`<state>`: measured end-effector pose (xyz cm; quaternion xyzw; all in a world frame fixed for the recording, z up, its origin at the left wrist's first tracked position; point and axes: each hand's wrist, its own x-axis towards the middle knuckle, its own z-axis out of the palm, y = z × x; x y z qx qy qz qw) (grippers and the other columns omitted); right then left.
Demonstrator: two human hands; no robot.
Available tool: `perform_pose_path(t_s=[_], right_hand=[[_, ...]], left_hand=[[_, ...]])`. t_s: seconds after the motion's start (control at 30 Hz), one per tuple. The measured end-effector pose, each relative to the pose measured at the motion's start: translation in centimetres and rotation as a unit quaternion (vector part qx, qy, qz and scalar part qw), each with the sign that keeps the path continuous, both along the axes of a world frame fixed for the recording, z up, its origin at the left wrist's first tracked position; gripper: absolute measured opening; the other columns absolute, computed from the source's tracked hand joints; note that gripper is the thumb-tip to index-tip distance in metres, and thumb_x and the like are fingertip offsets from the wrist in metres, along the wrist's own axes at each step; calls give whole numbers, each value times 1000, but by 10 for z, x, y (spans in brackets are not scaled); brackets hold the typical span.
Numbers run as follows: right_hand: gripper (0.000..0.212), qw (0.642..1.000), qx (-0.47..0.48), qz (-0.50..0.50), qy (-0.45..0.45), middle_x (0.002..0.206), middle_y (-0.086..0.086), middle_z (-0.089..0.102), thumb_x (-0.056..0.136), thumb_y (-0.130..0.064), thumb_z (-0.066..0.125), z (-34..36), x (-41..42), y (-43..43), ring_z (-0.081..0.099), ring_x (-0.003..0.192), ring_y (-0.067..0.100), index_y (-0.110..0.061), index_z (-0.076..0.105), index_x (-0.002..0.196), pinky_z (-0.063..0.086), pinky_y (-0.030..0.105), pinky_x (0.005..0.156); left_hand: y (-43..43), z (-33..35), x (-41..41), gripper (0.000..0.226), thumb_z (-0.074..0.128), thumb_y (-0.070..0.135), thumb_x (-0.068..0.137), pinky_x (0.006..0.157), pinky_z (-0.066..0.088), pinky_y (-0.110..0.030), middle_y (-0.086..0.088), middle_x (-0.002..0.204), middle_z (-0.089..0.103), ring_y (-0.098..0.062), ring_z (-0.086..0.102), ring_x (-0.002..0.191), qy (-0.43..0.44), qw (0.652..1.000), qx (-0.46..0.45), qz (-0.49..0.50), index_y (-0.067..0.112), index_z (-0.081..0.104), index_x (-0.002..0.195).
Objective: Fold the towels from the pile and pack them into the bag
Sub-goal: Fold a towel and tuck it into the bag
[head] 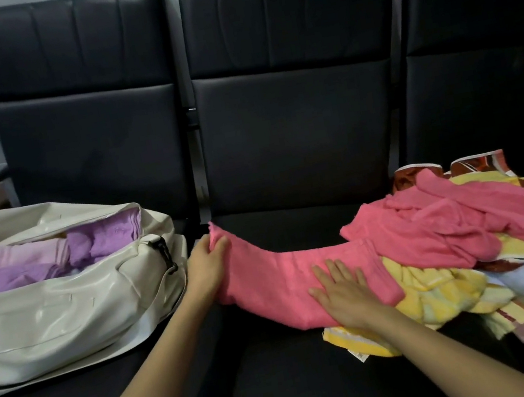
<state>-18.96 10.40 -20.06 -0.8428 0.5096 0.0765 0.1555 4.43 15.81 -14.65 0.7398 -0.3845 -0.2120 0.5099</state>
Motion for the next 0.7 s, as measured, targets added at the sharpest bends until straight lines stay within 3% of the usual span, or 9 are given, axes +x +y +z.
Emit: perform_pose_path(t_s=[0.1, 0.2, 0.3, 0.4, 0.5, 0.6, 0.7], right_hand=[[58, 999, 5, 12, -32, 162, 3, -6, 103, -46, 23, 3, 3, -5, -10, 148, 22, -27, 5, 155, -7, 44, 119], [45, 989, -15, -14, -146, 153, 5, 33, 102, -29, 42, 11, -15, -15, 26, 142, 20, -19, 40, 145, 19, 29, 114], [29, 963, -39, -98, -247, 127, 3, 62, 98, -13, 51, 21, -40, -24, 56, 116, 17, -11, 62, 124, 36, 19, 93], [26, 940, -30, -171, -295, 109, 8, 69, 99, -10, 45, 25, -57, -30, 62, 98, 21, -6, 65, 115, 45, 26, 91], [36, 937, -39, -195, -287, 113, 17, 65, 104, -23, 35, 29, -60, -30, 57, 95, 25, -1, 63, 113, 36, 27, 75], [46, 936, -18, -211, -282, 128, 19, 58, 104, -36, 35, 35, -55, -29, 53, 118, 32, -2, 55, 128, 38, 31, 90], [57, 955, -5, -191, -226, 133, 15, 55, 95, -30, 57, 30, -50, -29, 53, 120, 31, -4, 38, 142, 41, 30, 94]], left_hand=[[-15, 11, -30, 30, 53, 29, 94, 94, 46, -35, -10, 115, 65, -25, 60, 108, 21, 998, -11, -61, 12, 59, 118], [-31, 14, -72, 28, 51, 24, 96, 77, 38, -25, -12, 117, 63, -25, 58, 106, 1, 992, 2, -126, 9, 55, 119], [-44, 8, -115, 32, 48, 19, 98, 74, 36, -27, -17, 117, 60, -31, 57, 109, -12, 982, 41, -185, 0, 50, 124], [-48, -6, -148, 19, 43, 13, 100, 65, 45, -32, -15, 90, 61, -26, 63, 78, 34, 956, 94, -274, 1, 52, 112], [-47, -20, -165, 20, 35, 7, 103, 57, 53, -28, -7, 73, 52, -10, 61, 51, 125, 922, 116, -348, 8, 50, 89], [-45, -27, -155, 21, 41, 4, 98, 71, 55, -38, -5, 72, 60, -13, 61, 57, 11, 944, 115, -308, 10, 58, 89], [-34, -29, -129, 21, 45, 9, 93, 79, 52, -36, -7, 97, 67, -23, 64, 86, -182, 948, 128, -228, 9, 65, 101]])
